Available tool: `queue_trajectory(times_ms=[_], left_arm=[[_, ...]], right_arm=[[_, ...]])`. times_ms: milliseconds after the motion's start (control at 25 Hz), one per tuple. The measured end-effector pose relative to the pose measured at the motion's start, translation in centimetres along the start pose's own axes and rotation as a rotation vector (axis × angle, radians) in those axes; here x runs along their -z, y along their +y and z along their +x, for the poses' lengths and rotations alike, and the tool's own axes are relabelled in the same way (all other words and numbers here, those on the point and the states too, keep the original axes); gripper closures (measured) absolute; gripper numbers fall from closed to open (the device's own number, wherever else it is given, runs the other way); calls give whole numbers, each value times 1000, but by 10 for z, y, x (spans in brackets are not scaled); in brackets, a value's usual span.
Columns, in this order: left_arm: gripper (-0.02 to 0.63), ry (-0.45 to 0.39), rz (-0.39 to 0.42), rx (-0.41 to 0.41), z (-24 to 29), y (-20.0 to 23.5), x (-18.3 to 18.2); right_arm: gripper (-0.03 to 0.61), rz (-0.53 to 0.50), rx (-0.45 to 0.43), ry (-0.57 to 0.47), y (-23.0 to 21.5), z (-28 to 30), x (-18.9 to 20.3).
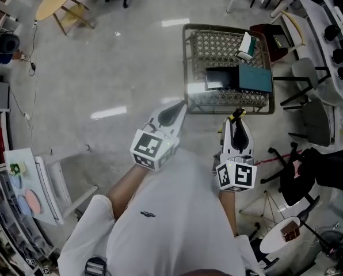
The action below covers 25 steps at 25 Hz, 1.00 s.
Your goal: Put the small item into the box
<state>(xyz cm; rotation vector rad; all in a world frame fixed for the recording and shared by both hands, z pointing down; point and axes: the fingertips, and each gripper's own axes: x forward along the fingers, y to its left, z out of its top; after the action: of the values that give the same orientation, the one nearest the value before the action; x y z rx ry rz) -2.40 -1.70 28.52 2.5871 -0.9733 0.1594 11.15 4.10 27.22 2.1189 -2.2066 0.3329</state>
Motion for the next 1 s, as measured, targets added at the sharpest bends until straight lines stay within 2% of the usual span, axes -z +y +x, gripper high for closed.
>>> queue_trajectory(times_ms=[360,720,1000], left_arm=[[612,22,-9,49,55,42,-9],[612,60,-18,80,65,35,0],[612,92,-38,65,75,40,9]], right_arm=[[472,-6,45,9,-12,65,-1],[472,-18,35,44,-20,75,11],[472,-28,12,107,-35,92,33]])
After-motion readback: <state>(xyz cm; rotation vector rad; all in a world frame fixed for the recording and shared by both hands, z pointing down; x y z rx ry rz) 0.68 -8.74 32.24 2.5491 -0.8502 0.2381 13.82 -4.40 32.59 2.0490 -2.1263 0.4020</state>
